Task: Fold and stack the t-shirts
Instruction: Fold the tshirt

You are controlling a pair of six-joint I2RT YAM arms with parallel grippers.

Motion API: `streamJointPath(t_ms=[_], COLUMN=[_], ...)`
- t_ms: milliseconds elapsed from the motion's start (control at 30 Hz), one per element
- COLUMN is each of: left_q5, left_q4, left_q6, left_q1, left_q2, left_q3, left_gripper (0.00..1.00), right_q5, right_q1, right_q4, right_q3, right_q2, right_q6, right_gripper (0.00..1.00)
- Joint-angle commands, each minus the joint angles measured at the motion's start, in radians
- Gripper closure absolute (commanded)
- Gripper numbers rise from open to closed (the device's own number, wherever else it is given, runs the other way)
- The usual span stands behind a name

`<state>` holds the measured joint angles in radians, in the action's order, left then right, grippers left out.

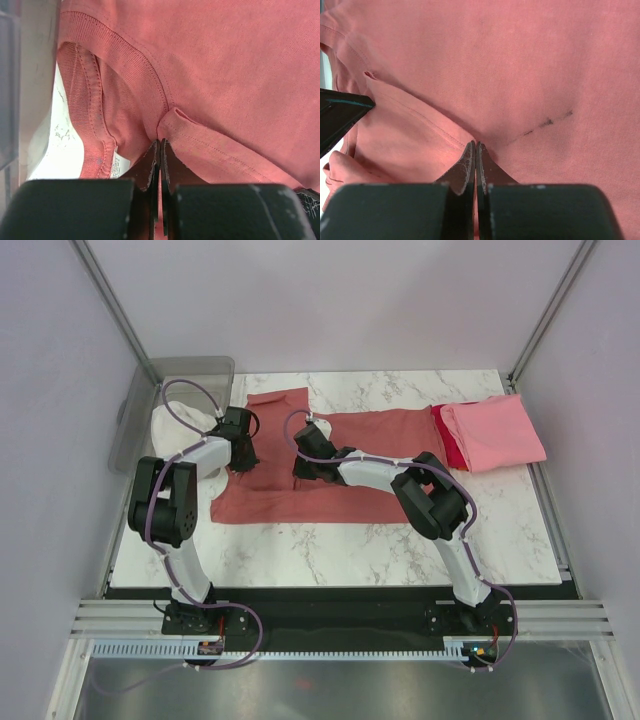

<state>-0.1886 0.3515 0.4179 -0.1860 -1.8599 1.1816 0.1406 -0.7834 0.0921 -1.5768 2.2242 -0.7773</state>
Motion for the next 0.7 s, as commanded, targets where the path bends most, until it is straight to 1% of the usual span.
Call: streamJointPath(t_ms=[0, 200, 233, 267, 300, 333, 467, 667], left_q5=[-0.041, -0.04, -0.04, -0.043, -0.051, -0.051, -0.049, -0.043], left_q4=[-0.002, -0.003, -0.002, -0.003, -0.003, -0.003, -0.002, -0.003], left_q6=[-0.033, -0.03, -0.03, -0.033, -0.033, -0.031, -0.033, -0.03], left_q1=[-0.003, -0.006, -0.01, -0.012, -0.015, -0.017, -0.02, -0.02], left_q2=[0.051, 0.109, 0.119, 0.123, 0.137, 0.142, 0.151, 0.128], left_q3=[0.029, 0.009, 0.006, 0.003, 0.003, 0.003, 0.007, 0.035], left_gripper=[0.98, 0.98, 0.98, 0.98, 0.98, 0.98, 0.98, 0.98], right_q5=[0.024, 0.025, 0.027, 0.028, 0.034, 0.036, 0.042, 0.06], right_q1=[-0.007, -0.007, -0.005, -0.005, -0.005, -0.005, -0.005, -0.004], right_q4=[0.0, 0.004, 0.003, 0.003, 0.001, 0.001, 0.003, 0.009], right_q3=[0.008, 0.018, 0.02, 0.021, 0.023, 0.023, 0.021, 0.02], right_q2=[-0.07, -0.095, -0.1, -0.104, -0.112, -0.113, -0.12, -0.12], right_q6=[0.01, 0.01, 0.01, 0.013, 0.013, 0.013, 0.013, 0.016], right_gripper=[1.0, 1.0, 0.99, 0.94, 0.93, 0.93, 0.98, 0.93])
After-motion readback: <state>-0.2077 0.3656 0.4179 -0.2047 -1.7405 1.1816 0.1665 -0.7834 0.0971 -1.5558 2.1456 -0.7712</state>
